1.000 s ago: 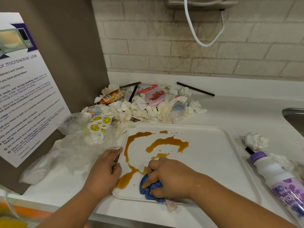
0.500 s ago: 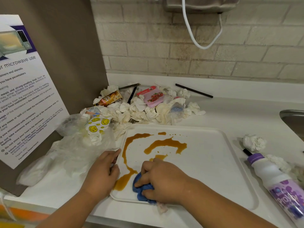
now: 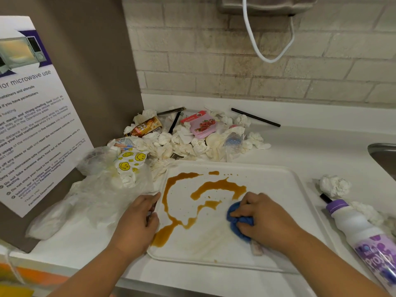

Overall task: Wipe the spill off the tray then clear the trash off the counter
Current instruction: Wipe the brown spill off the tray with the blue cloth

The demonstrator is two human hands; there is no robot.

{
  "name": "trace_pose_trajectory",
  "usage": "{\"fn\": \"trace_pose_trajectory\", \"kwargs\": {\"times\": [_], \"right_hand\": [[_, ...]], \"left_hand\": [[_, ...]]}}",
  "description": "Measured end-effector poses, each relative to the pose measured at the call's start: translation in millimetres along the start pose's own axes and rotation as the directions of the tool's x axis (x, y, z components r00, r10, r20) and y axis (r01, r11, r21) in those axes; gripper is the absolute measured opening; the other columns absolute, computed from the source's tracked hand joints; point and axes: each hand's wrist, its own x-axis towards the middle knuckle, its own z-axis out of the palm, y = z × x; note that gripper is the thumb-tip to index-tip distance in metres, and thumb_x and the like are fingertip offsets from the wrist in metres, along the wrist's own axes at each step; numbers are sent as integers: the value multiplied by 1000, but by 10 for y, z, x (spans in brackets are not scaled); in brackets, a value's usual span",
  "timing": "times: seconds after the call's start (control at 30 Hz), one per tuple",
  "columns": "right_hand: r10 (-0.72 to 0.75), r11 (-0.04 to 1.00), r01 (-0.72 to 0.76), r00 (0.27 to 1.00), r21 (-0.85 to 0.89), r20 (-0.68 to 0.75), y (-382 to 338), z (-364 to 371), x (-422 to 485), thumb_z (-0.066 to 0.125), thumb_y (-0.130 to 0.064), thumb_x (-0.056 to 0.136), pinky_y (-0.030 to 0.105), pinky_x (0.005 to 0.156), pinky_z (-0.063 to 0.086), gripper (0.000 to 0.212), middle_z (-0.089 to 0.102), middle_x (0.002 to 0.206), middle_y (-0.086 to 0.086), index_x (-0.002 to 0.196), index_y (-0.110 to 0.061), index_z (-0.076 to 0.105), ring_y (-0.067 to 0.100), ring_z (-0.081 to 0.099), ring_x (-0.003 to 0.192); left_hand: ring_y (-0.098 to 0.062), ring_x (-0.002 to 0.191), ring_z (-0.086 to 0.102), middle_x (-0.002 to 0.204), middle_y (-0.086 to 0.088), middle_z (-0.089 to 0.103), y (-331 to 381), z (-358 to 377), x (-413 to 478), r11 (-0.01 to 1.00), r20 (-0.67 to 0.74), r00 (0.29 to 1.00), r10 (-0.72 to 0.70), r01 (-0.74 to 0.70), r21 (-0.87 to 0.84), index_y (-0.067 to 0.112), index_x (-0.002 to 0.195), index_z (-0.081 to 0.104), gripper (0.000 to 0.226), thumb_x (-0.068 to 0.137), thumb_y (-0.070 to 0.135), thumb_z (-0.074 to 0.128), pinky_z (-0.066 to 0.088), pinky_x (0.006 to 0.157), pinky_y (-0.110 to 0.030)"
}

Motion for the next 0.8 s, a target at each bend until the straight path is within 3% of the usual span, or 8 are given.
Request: {"fn": "trace_pose_trajectory", "kwargs": {"times": [0.13,0.2,0.33,0.47,0.57,0.7,0.8], "right_hand": [[-120,992,112,984,61,132,-165,30,-79,64,-30,85,-1,75,31,25,39,92,-34,107,-38,70,-17,35,93],[-62,997,57,992,44,111,-85,-56,-53,64,-30,84,-2,77,28,25,40,93,-35,106,-41,69,-13,40,91],[67,997,-67,998,-26,-14,-83,-107,-22,58,-27,92,5,71,32,21,38,91,-24,109,-29,69,-5,37,86],[50,998,-48,998,-28,49,-147,-140,-57,48,-44,94,9,83,31,26,43,103,-24,115,-43,63,6,38,99],[61,998,-59,997,-25,54,-133,-416,-68,33,-34,92,16,90,30,39,45,111,-23,121,-43,58,7,38,101],[107,984,-119,990,-131,-96,-120,-894,-147,52,-13,78,20,84,38,54,49,107,-29,122,-43,46,2,38,101],[105,958,-141,983,-250,-154,-177,-1055,-192,57,-12,73,20,76,41,48,50,99,-26,110,-41,46,4,42,97]], "left_hand": [[-9,103,52,118,12,51,2,-1,1,1000,1,1000,2,-2,9,20,135,51,50,87,3,52,36,88,-19],[-10,103,52,119,12,51,-3,1,5,1000,4,1000,2,-2,8,21,135,51,50,88,3,52,37,88,-20],[-10,105,53,121,11,52,-8,-4,-2,1000,0,1000,4,-4,4,21,134,51,50,87,3,53,38,89,-20],[-11,103,54,117,11,52,-15,-7,0,1000,4,1000,4,-4,-1,21,134,52,50,87,4,53,39,87,-20],[-12,107,54,120,9,53,-12,-14,8,1000,5,1000,8,-8,5,20,133,52,49,85,16,48,40,91,-23],[-12,108,53,122,9,54,-1,-5,5,1000,-2,1000,5,-5,7,20,134,52,48,87,12,50,39,91,-22],[-13,108,54,121,10,53,-11,-2,3,1000,0,1000,-5,5,-3,22,134,52,51,86,4,53,39,91,-22]]}}
